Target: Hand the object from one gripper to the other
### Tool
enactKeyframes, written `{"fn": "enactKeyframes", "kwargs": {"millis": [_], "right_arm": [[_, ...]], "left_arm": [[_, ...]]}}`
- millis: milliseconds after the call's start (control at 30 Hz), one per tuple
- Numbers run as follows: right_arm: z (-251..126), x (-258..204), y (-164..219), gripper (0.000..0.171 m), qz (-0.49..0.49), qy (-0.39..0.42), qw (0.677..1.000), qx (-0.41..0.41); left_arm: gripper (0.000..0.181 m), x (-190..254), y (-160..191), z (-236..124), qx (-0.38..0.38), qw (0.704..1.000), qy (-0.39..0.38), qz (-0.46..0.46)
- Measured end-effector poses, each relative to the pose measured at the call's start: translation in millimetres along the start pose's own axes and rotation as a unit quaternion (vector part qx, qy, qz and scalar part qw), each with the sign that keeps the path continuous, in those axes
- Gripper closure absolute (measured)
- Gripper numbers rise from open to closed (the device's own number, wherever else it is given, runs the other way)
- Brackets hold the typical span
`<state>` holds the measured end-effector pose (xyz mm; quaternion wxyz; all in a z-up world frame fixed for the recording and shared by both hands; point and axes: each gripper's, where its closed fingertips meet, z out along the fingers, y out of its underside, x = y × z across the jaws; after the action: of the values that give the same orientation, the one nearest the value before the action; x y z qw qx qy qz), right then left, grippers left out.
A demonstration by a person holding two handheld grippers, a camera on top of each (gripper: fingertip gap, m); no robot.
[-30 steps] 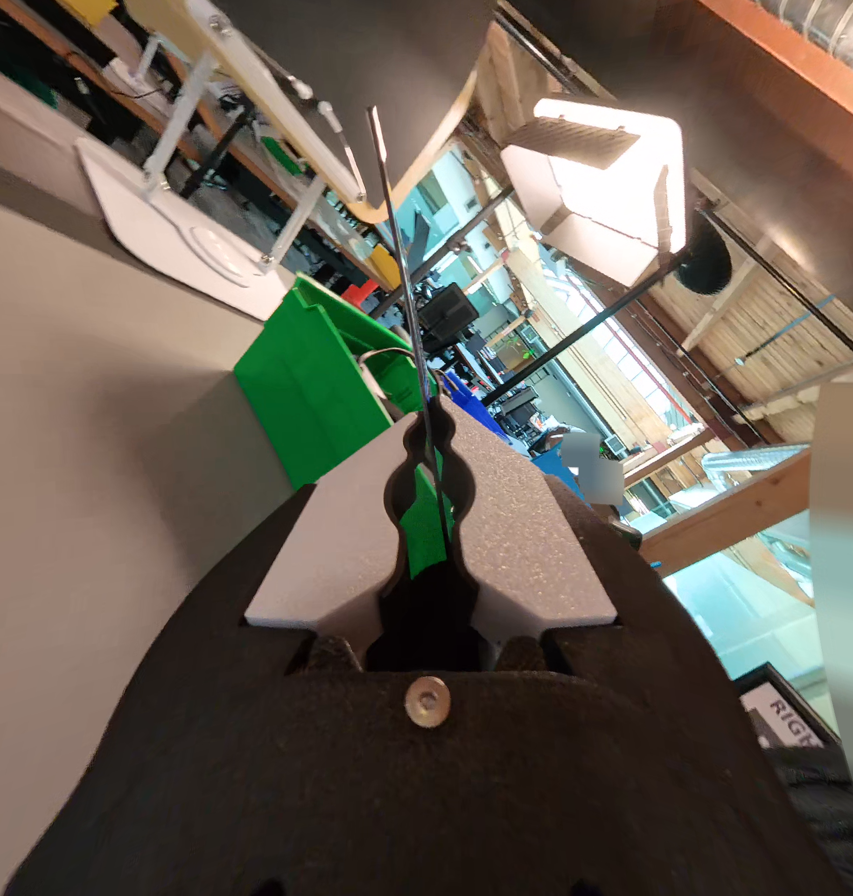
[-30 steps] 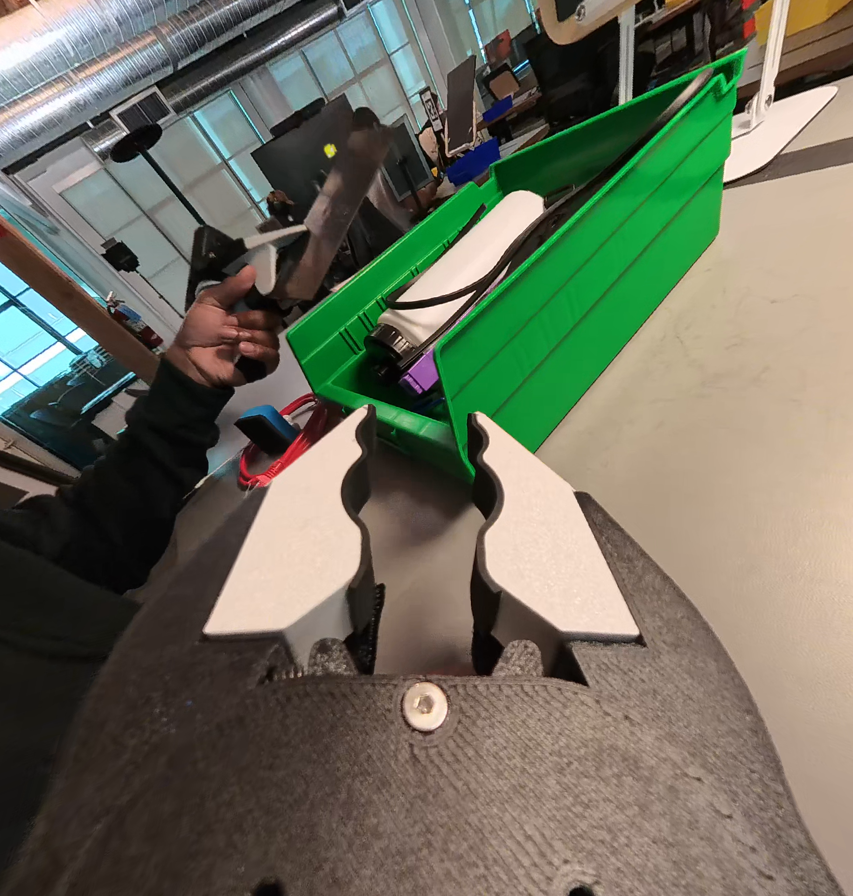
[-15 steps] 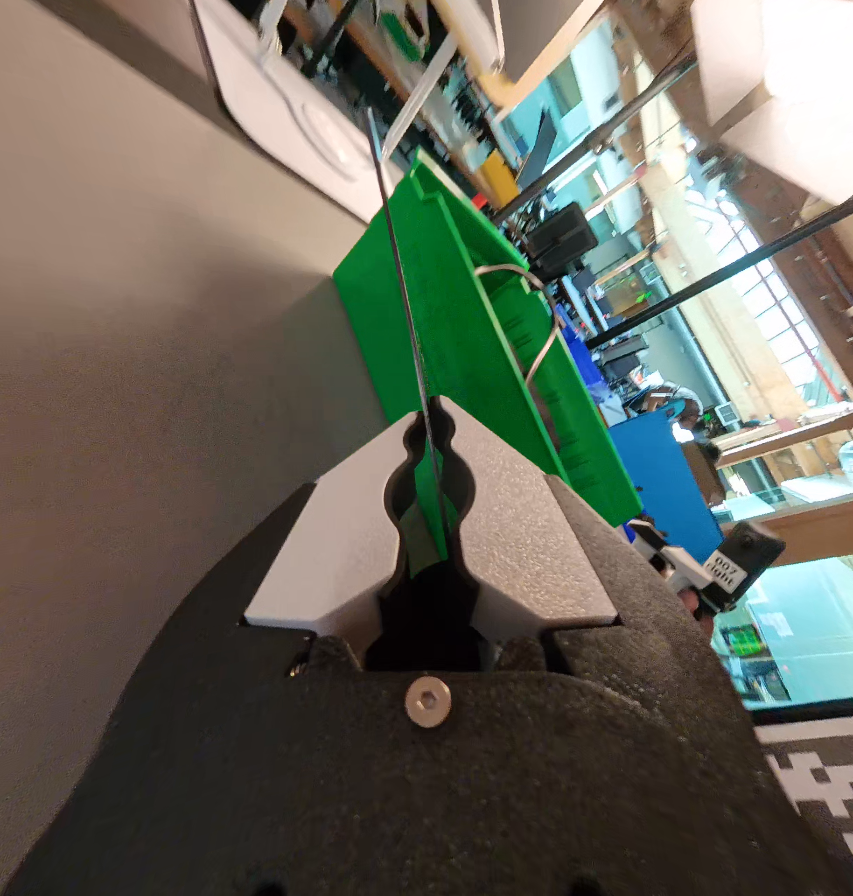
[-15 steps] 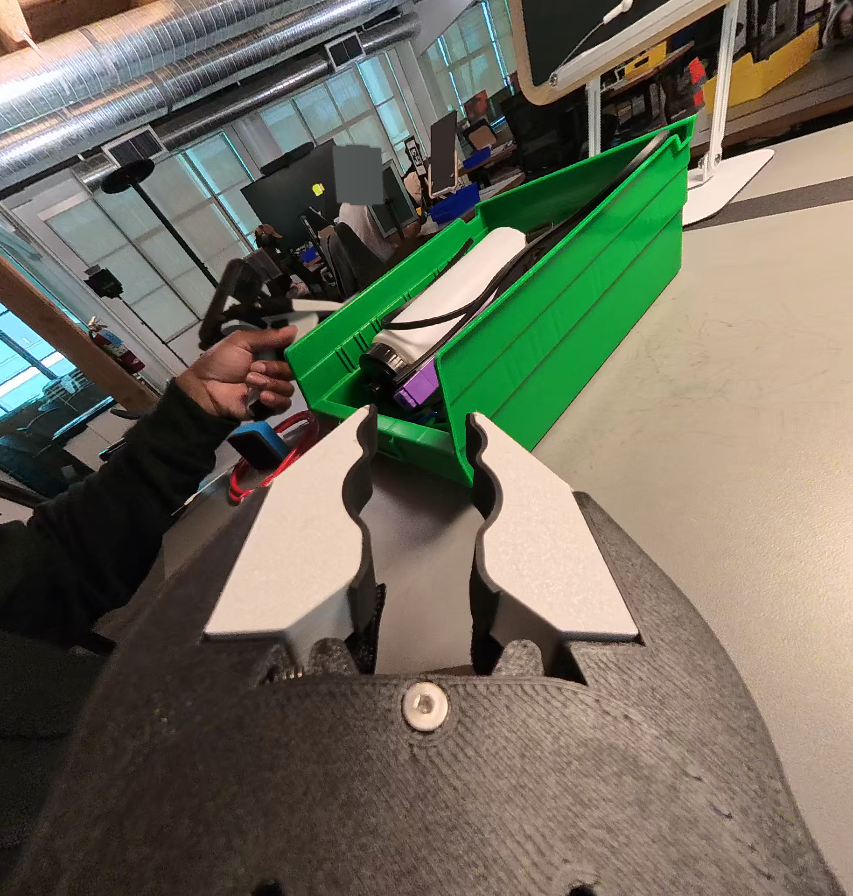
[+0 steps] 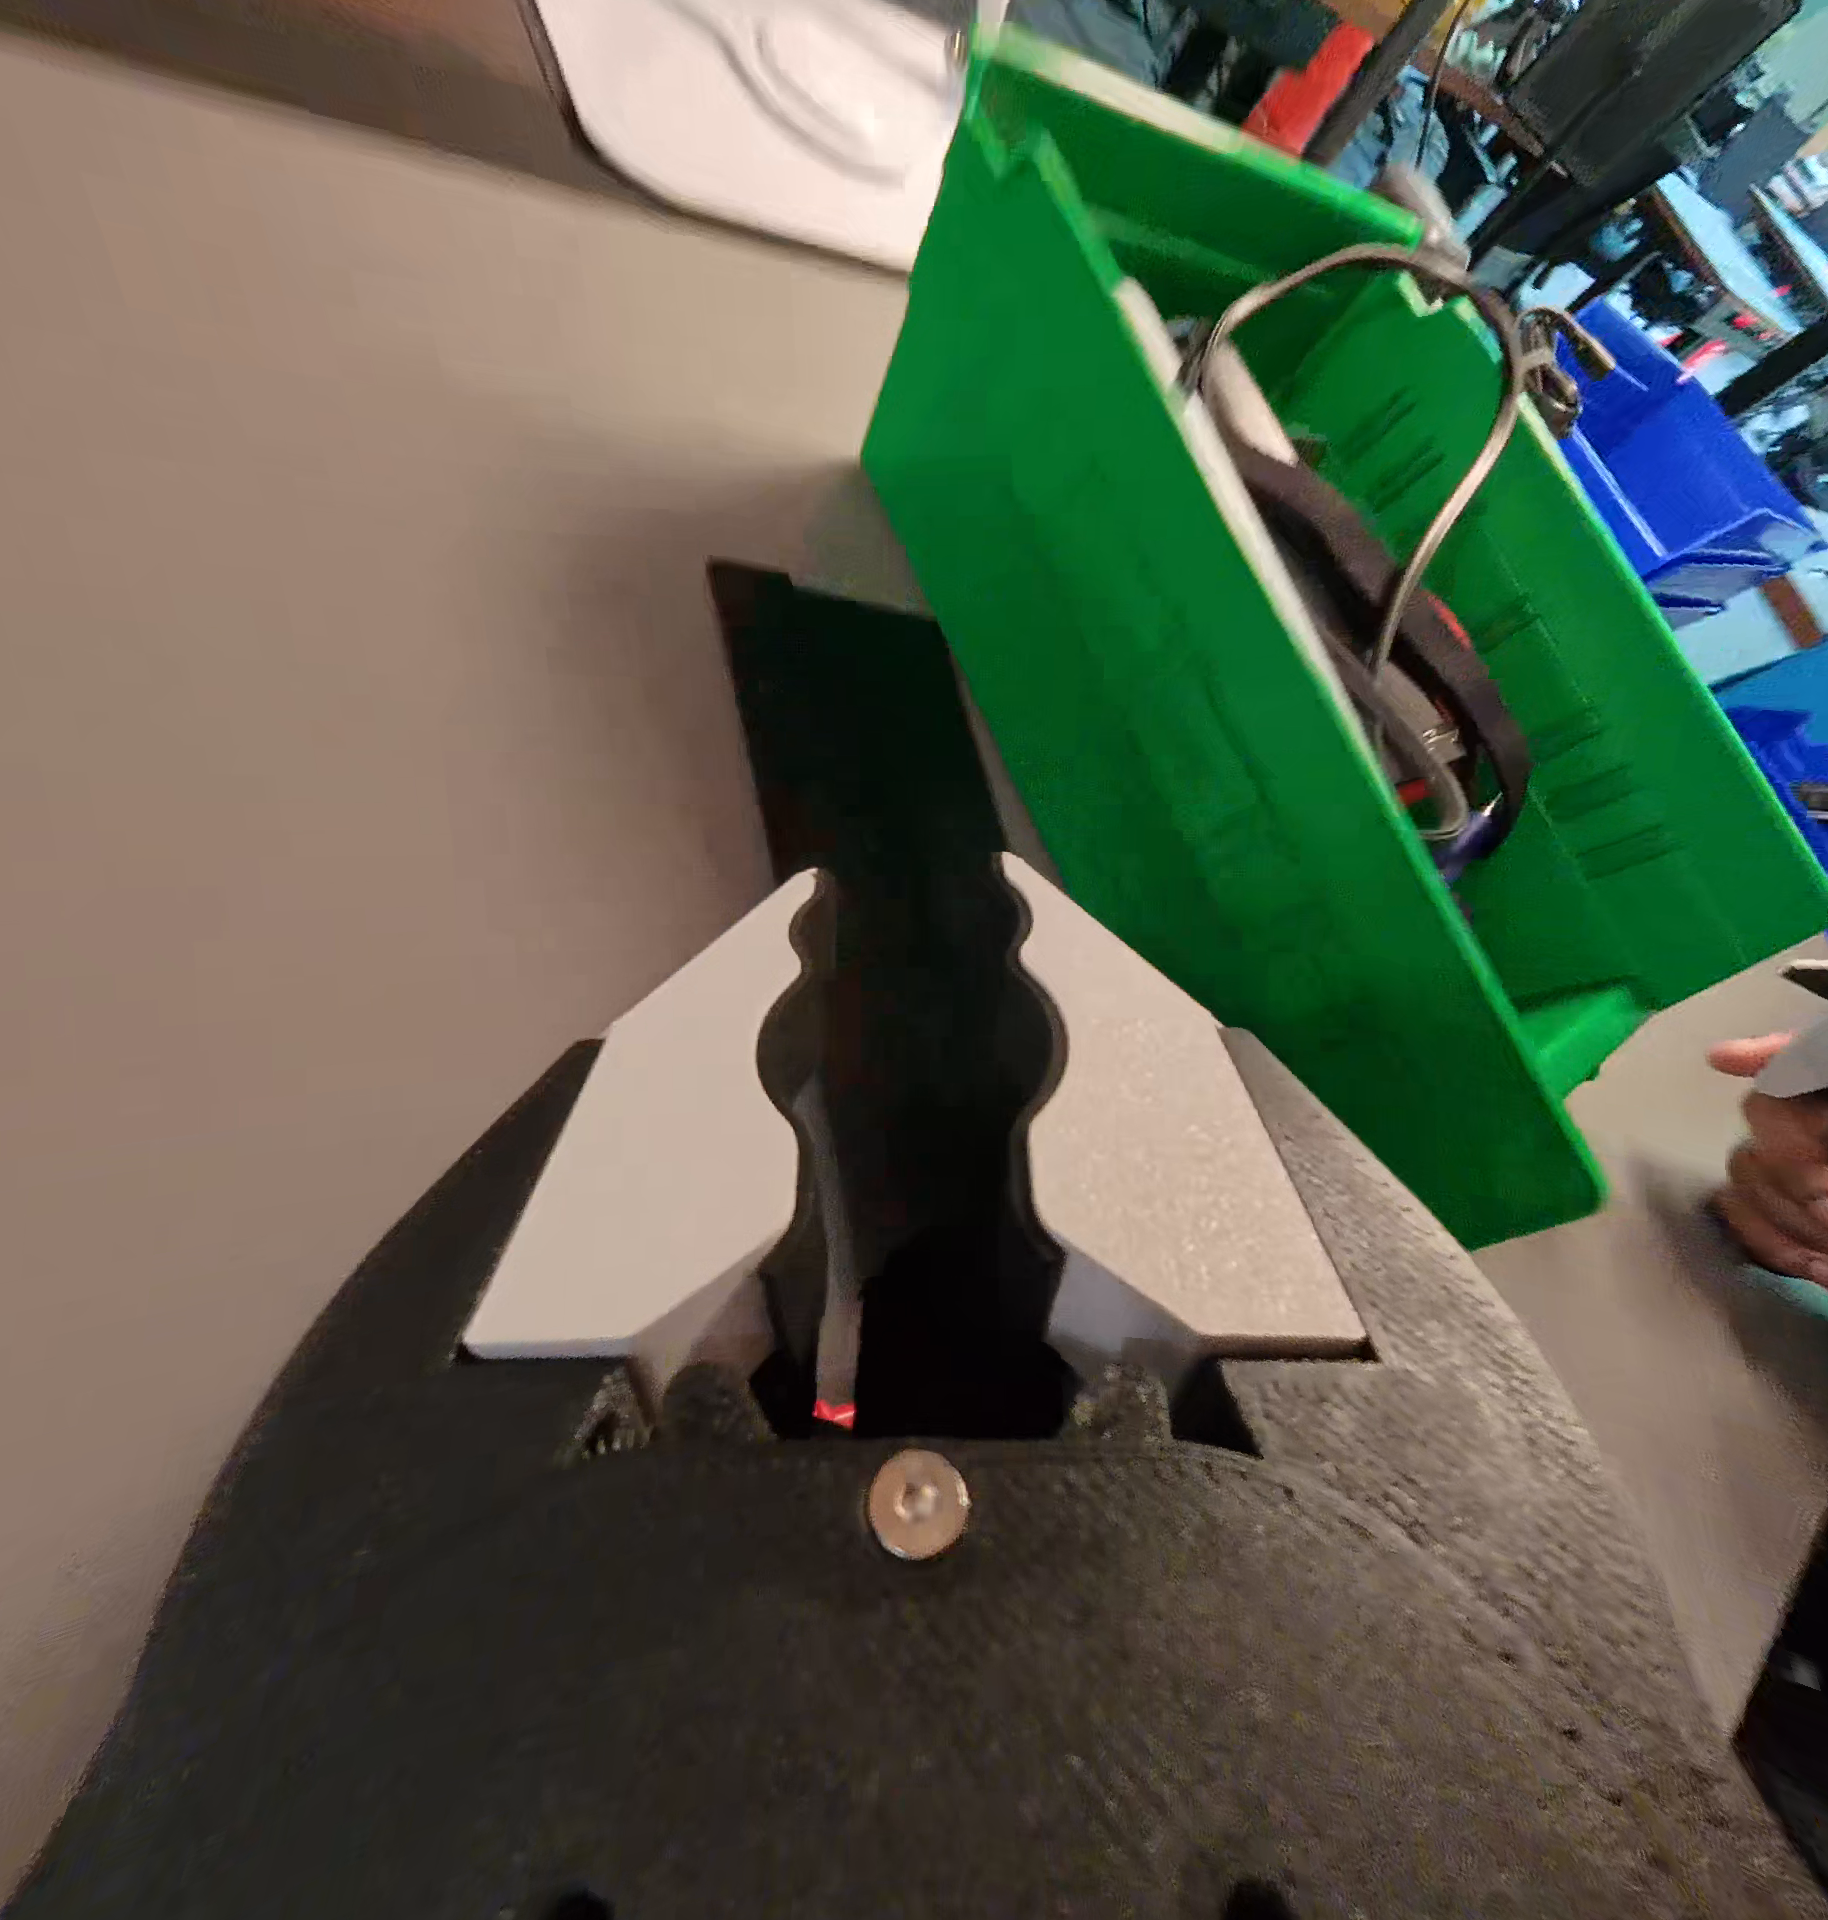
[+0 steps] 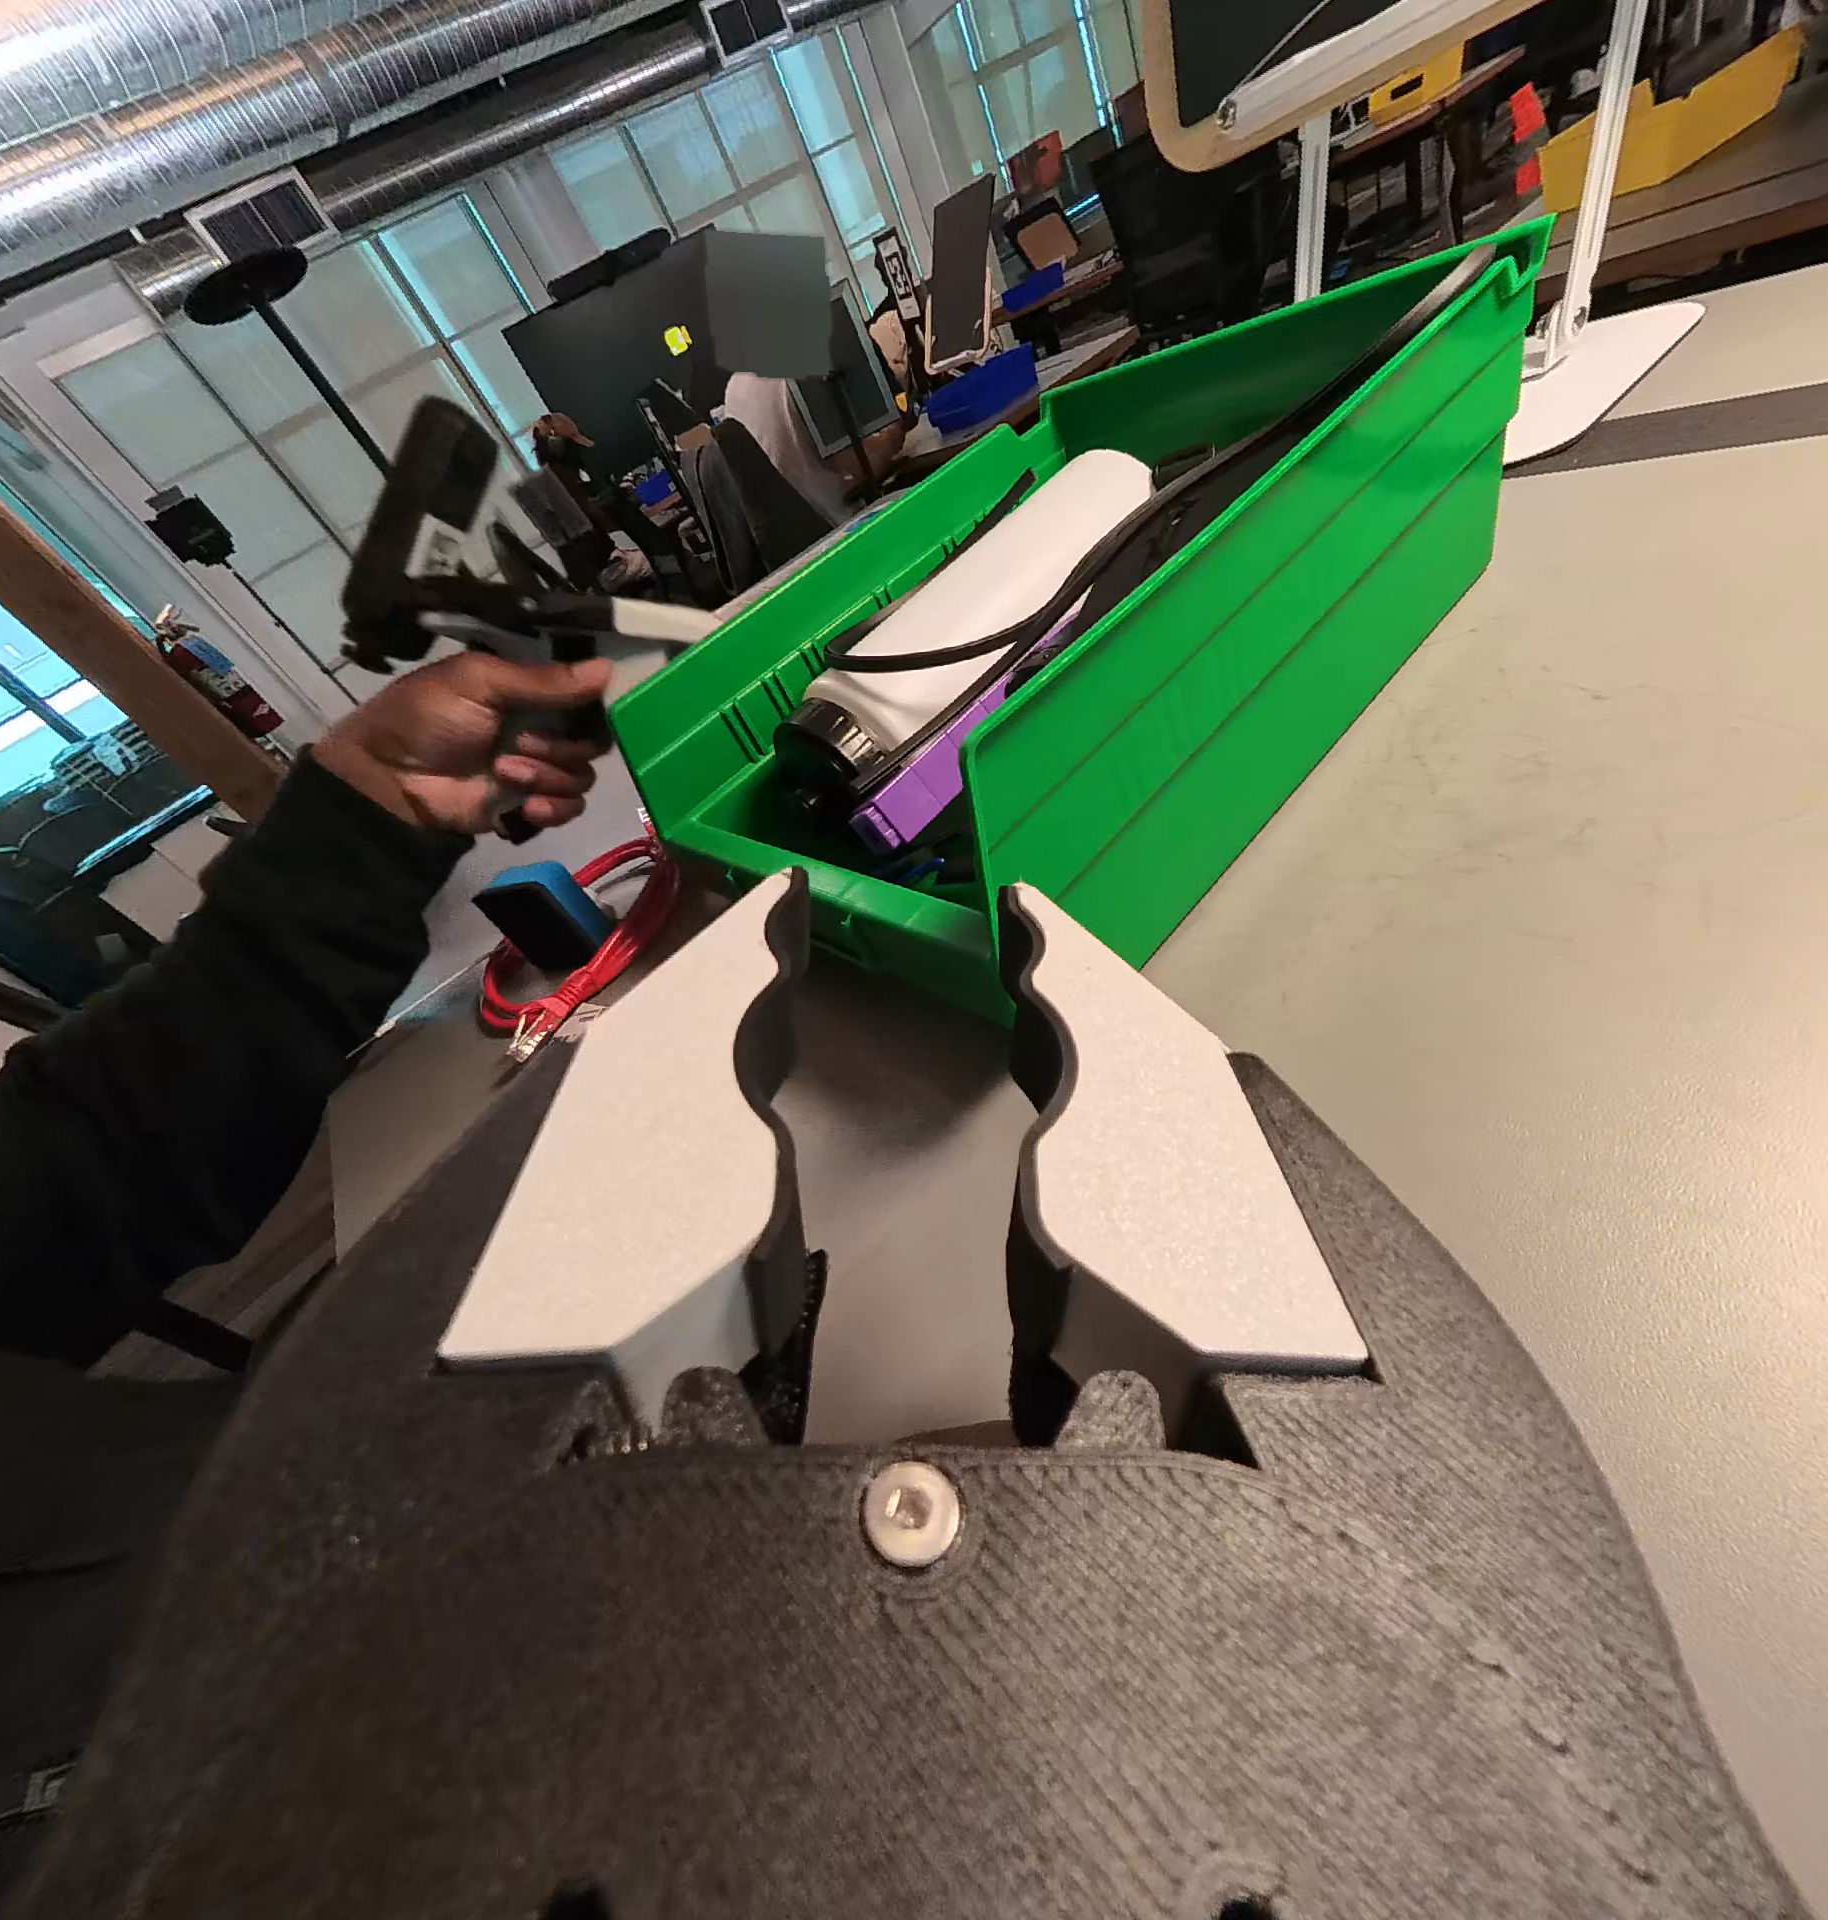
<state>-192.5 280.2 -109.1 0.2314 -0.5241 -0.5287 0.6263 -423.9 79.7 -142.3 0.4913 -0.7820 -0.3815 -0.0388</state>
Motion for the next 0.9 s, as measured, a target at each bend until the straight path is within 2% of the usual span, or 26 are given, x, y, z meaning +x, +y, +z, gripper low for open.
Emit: {"fn": "enactKeyframes", "kwargs": {"millis": [100, 200, 300, 400, 500, 600, 900], "right_arm": [[1, 0, 0, 0.134, -0.004, 0.001, 1.000, 0.000], [2, -1, 1, 0.134, -0.012, 0.001, 1.000, -0.006], [2, -2, 1, 0.134, -0.017, 0.000, 1.000, -0.005], [-1, -2, -1, 0.134, -0.013, -0.002, 1.000, 0.002], [-4, -3, -3, 0.134, -0.007, -0.008, 1.000, 0.010], [-5, -3, -3, 0.133, -0.004, -0.013, 1.000, 0.011], [-4, -13, 2, 0.134, -0.010, -0.034, 0.999, -0.003]], "left_arm": [[0.148, 37, -31, -24, 0.035, 0.990, -0.008, 0.134], [0.137, 102, -35, -21, -0.007, 0.951, 0.027, 0.308], [0.132, 168, -21, 6, -0.053, 0.876, 0.103, 0.468], [0.134, 210, 15, 41, -0.115, 0.768, 0.182, 0.603], [0.134, 219, 60, 68, -0.225, 0.685, 0.238, 0.651], [0.141, 216, 76, 85, -0.269, 0.618, 0.243, 0.698], [0.147, 199, 77, 103, -0.312, 0.490, 0.211, 0.786]]}}
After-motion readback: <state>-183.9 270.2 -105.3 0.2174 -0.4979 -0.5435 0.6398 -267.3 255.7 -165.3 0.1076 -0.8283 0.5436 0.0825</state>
